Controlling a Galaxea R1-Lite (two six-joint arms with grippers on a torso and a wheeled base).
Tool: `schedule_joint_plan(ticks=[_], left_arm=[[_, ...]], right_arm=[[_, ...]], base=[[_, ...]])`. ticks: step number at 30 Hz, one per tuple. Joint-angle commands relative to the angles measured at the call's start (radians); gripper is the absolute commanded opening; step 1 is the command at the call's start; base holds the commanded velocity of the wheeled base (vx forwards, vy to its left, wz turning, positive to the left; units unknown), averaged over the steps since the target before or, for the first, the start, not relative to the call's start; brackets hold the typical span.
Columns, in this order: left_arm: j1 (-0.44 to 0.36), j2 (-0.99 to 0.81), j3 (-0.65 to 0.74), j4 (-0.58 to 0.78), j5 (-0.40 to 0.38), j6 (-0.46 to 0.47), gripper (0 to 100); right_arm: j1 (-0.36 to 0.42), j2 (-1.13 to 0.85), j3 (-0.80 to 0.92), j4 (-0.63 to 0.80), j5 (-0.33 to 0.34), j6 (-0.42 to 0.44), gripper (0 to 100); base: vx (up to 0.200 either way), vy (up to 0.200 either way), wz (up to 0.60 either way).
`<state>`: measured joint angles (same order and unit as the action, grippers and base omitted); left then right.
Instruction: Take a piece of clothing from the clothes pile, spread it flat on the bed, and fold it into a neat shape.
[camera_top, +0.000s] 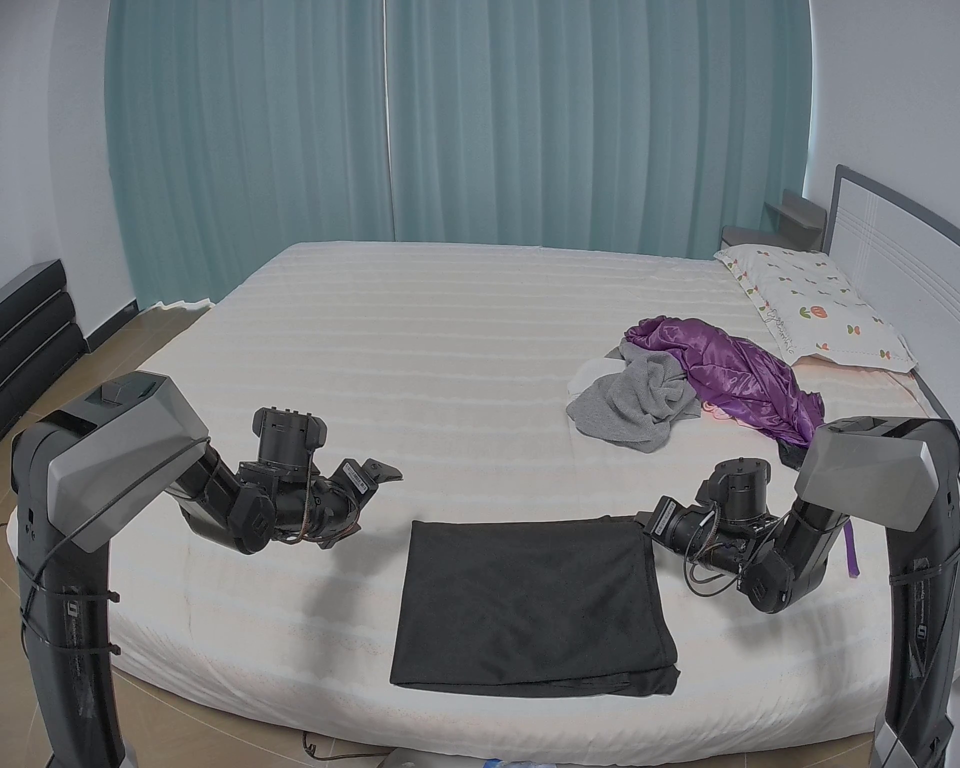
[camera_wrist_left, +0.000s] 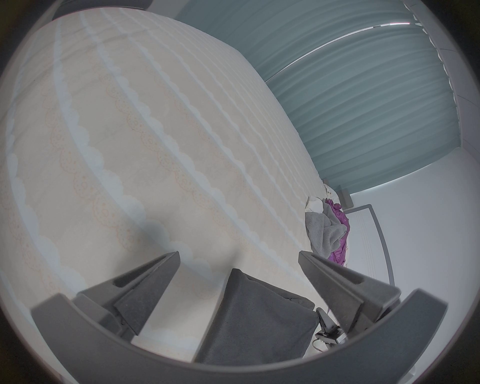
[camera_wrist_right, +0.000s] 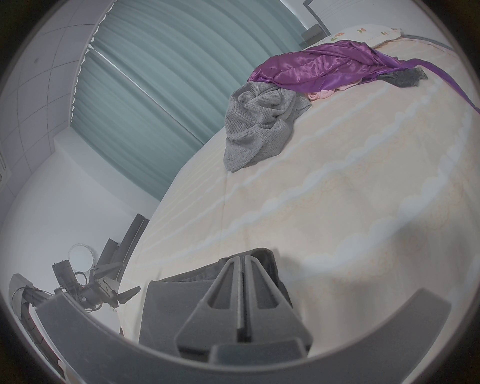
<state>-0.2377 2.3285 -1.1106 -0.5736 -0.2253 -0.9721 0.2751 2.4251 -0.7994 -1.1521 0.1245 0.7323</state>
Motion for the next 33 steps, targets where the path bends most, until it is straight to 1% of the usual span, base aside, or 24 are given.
schedule_joint_plan(ticks=[1, 9, 10, 15, 18, 23, 27, 29, 30, 31, 32, 33], left_arm=[[0.000, 0.002, 0.000, 0.000, 0.000, 0.000, 100], [-0.002, 0.000, 0.000, 0.001, 0.000, 0.001, 100], [-0.002, 0.000, 0.000, 0.001, 0.000, 0.001, 100], [-0.002, -0.001, 0.003, 0.001, 0.000, 0.001, 100], [-0.005, -0.008, 0.015, 0.003, -0.002, 0.003, 100], [-0.023, -0.037, 0.075, 0.001, -0.003, 0.016, 100], [-0.035, -0.069, 0.129, -0.006, -0.003, 0.018, 100], [-0.035, -0.090, 0.170, -0.008, -0.002, 0.012, 100], [-0.035, -0.090, 0.170, -0.008, -0.002, 0.012, 100], [-0.038, -0.104, 0.201, -0.008, 0.001, 0.010, 100], [-0.048, -0.129, 0.256, -0.011, 0.000, 0.009, 100], [-0.049, -0.144, 0.287, -0.018, 0.000, 0.009, 100]], right_arm=[[-0.007, 0.000, -0.001, 0.003, 0.001, -0.001, 0], [-0.014, 0.008, -0.003, 0.012, 0.001, -0.001, 0], [-0.017, 0.008, -0.004, 0.012, 0.003, -0.001, 100], [-0.027, 0.000, 0.006, -0.001, 0.006, 0.009, 100], [-0.034, -0.038, 0.032, -0.008, 0.009, 0.033, 100], [-0.062, -0.127, 0.143, -0.066, 0.012, 0.137, 100], [-0.080, -0.166, 0.253, -0.129, 0.012, 0.188, 100], [-0.096, -0.185, 0.330, -0.190, 0.012, 0.236, 100], [-0.096, -0.185, 0.330, -0.190, 0.012, 0.236, 100], [-0.103, -0.193, 0.368, -0.228, 0.012, 0.271, 100], [-0.113, -0.192, 0.422, -0.291, 0.014, 0.326, 100], [-0.114, -0.182, 0.448, -0.328, 0.015, 0.352, 100]], base=[[0.000, 0.000, 0.00], [0.000, 0.000, 0.00], [0.000, 0.000, 0.00], [0.000, 0.000, 0.00], [0.000, 0.000, 0.00], [0.000, 0.000, 0.00], [0.000, 0.000, 0.00], [0.000, 0.000, 0.00], [0.000, 0.000, 0.00], [0.000, 0.000, 0.00], [0.000, 0.000, 0.00], [0.000, 0.000, 0.00]])
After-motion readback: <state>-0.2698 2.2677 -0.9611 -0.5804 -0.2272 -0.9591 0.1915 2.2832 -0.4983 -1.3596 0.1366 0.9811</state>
